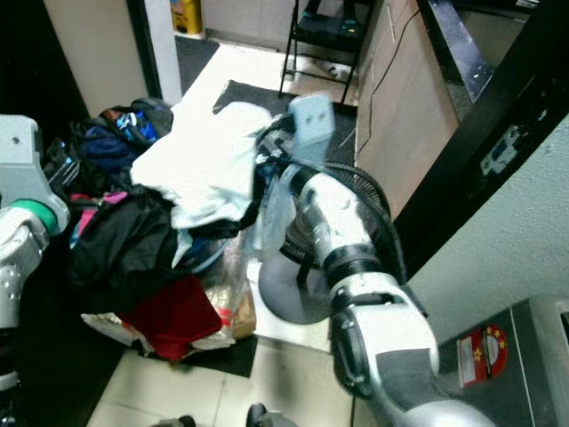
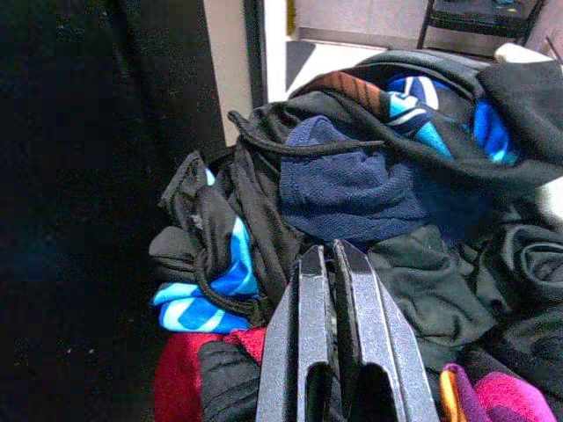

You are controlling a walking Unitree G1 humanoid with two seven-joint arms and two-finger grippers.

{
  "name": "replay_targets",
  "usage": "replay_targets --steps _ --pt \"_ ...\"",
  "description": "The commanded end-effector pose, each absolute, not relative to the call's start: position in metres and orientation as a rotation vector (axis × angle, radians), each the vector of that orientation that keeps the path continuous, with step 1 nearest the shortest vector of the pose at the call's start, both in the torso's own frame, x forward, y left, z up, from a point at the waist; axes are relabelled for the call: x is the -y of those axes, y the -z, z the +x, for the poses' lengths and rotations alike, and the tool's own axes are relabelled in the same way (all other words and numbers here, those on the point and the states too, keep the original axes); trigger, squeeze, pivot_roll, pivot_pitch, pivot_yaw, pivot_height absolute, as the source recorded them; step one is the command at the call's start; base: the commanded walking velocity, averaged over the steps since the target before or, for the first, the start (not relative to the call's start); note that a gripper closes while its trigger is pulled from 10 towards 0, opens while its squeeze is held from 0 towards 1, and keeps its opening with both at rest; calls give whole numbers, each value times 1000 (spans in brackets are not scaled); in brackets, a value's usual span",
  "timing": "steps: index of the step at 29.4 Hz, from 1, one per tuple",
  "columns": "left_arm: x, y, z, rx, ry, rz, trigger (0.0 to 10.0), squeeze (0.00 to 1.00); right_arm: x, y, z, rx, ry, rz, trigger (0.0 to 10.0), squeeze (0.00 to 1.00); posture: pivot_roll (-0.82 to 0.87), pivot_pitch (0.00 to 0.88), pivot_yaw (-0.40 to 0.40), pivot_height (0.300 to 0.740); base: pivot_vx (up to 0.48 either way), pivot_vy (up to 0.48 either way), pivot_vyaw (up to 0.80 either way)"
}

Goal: Clothes washing

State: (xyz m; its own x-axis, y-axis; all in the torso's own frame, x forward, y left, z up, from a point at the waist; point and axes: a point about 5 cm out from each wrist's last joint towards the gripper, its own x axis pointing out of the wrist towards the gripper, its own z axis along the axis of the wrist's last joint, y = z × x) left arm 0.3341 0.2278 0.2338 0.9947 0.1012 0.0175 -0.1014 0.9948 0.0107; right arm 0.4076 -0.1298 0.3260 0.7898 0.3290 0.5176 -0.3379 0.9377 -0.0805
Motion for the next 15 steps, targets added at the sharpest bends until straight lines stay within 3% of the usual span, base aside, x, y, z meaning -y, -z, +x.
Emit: replay_targets --steps 1,5,10,15 --pt "-225 -235 335 24 -92 4 10000 0 135 -362 397 728 -320 22 10000 0 60 50 15 740 0 0 0" --pt "-218 -247 334 75 -71 -1 10000 0 146 -380 390 818 -213 -41 10000 0 62 38 13 740 0 0 0" --pt "-206 -270 329 182 -25 39 10000 0 166 -336 388 743 -97 -106 10000 0 75 33 12 740 0 0 0" --pt "-194 -298 316 323 37 152 10000 0 183 -306 361 743 -18 -124 10000 0 64 14 33 740 0 0 0"
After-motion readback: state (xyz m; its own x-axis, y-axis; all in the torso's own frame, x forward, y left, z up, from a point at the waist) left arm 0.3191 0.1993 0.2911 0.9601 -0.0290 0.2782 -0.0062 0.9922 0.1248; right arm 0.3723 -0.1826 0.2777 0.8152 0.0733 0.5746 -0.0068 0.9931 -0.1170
